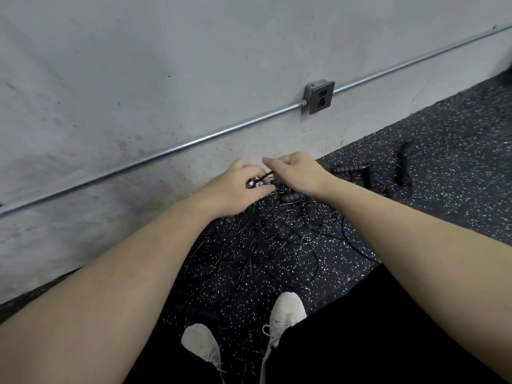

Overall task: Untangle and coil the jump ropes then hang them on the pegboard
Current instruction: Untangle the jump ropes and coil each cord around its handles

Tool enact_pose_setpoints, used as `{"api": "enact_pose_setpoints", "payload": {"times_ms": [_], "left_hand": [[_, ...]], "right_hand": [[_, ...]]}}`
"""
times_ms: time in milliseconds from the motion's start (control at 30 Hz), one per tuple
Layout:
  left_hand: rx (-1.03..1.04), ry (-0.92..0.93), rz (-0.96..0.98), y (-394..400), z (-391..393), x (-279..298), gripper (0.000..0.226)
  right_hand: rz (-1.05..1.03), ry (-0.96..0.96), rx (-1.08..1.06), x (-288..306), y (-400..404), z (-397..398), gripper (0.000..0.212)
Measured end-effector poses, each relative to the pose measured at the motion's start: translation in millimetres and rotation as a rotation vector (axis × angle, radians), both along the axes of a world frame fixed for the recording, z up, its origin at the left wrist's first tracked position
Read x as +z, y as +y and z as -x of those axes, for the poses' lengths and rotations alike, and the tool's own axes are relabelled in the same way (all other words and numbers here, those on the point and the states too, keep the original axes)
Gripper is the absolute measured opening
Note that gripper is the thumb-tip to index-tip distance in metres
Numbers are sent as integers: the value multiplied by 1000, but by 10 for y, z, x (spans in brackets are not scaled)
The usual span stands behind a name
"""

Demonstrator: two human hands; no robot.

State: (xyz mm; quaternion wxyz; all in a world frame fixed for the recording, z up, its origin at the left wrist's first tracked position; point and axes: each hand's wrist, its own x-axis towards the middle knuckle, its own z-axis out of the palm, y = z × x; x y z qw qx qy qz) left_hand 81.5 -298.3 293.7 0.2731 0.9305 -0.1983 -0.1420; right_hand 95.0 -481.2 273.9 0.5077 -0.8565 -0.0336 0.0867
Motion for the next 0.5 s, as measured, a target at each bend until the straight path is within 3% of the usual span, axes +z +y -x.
{"api": "enact_pose_setpoints", "payload": {"times_ms": [133, 300, 400, 500], "left_hand": [[-3, -50, 63, -22, 5, 14, 32], [289, -16, 244, 175, -103, -28, 35], [478, 99, 489, 331, -164, -67, 36], [586, 169, 450, 450, -222, -162, 34]], "right_hand": [[-105, 71, 19, 4, -40, 15, 53], [-72, 223, 86, -74, -312, 59, 75], [102, 248, 120, -116, -417, 96, 75], [301, 235, 216, -132, -448, 147, 55]]}}
